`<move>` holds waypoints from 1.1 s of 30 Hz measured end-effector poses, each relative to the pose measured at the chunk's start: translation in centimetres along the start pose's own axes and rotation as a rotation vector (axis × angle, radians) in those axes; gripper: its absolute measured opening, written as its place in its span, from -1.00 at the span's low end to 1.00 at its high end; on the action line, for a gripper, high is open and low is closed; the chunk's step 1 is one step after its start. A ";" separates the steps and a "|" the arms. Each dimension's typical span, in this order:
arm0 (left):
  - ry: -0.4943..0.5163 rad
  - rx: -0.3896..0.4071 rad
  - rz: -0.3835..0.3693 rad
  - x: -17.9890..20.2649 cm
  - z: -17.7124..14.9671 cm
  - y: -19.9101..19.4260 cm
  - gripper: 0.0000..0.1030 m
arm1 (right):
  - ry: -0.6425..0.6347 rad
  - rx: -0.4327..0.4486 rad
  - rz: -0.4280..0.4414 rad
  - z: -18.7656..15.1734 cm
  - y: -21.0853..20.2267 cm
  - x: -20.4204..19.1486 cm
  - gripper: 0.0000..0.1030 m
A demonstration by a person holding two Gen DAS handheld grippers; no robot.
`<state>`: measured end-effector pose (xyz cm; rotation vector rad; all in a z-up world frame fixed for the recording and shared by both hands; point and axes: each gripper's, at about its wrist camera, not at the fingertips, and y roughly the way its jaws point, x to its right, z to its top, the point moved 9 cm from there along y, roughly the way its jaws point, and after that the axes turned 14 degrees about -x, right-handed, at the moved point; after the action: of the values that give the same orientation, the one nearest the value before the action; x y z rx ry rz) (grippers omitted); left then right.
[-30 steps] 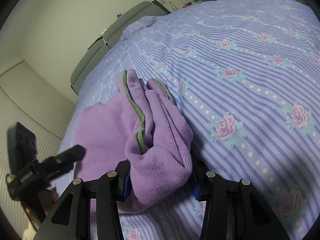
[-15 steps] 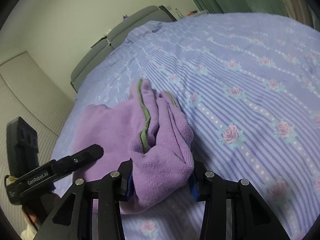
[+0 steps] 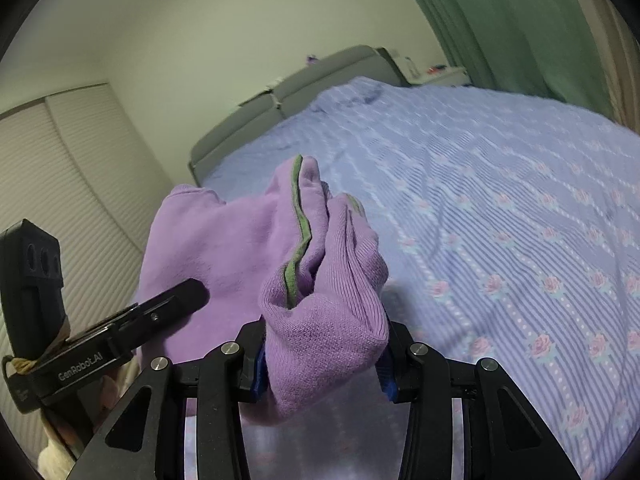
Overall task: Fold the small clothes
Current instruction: 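Lift the bundle with both grippers and carry it to the red clothes stack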
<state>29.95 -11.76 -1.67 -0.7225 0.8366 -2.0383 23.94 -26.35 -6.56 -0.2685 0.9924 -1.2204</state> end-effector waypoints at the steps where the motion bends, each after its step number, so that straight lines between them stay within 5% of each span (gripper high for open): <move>1: -0.004 0.019 0.007 0.0 0.0 -1.3 0.03 | -0.013 0.005 0.004 -0.1 -0.4 -0.8 -0.17; 17: -0.053 0.210 0.122 -5.9 -3.8 -15.2 0.03 | -0.236 0.062 0.096 -3.0 -4.6 -15.1 -0.17; 33: -0.174 0.257 0.277 -18.0 -9.0 -25.6 0.03 | -0.442 0.028 0.248 -6.3 -0.2 -31.4 -0.17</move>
<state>21.05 17.76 8.77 -0.5935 0.5298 -1.7641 18.93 3.00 5.32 -0.3631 0.6036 -0.8956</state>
